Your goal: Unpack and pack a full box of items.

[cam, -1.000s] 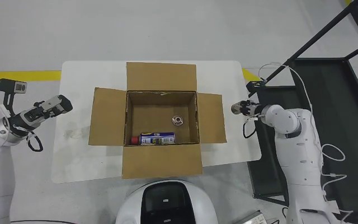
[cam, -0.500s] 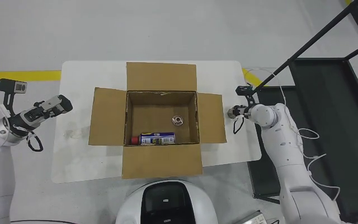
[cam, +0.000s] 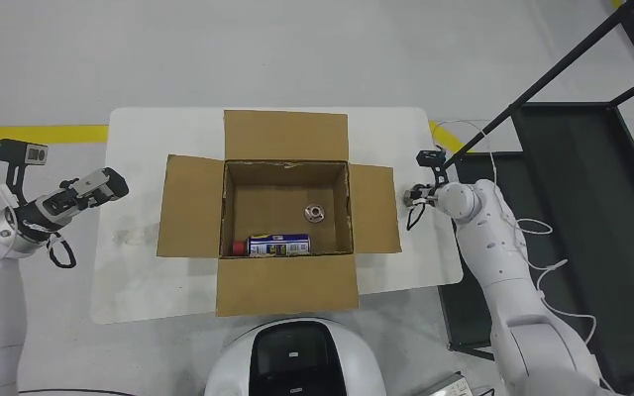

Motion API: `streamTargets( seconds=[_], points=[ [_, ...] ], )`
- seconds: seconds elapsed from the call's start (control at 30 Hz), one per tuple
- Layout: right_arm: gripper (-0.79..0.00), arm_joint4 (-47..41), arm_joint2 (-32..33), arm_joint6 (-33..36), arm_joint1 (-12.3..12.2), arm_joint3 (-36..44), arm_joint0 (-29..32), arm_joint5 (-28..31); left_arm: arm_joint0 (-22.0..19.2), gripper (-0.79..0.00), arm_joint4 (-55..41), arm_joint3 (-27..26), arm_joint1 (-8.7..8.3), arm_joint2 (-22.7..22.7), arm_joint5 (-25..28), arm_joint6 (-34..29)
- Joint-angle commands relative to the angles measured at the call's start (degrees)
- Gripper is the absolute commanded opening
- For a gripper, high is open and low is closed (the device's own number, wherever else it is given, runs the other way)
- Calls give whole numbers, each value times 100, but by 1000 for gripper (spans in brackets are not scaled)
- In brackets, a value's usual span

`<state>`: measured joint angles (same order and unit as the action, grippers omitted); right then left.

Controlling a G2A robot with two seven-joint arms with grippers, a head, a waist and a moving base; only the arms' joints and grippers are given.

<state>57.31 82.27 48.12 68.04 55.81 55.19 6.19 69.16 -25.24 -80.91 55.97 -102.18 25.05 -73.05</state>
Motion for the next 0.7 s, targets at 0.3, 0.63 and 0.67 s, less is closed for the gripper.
streamTargets(
  seconds=[0.3,0.63,0.67],
  points=[
    [0,-64,107,-162,-51,360,138,-172,0,0,0,0,0,0,0,0],
    [0,128,769,-27,-205,3553,1554,-787,0,0,0,0,0,0,0,0],
    [0,161,773,19,-213,3888,1690,-738,0,0,0,0,0,0,0,0]
  ],
)
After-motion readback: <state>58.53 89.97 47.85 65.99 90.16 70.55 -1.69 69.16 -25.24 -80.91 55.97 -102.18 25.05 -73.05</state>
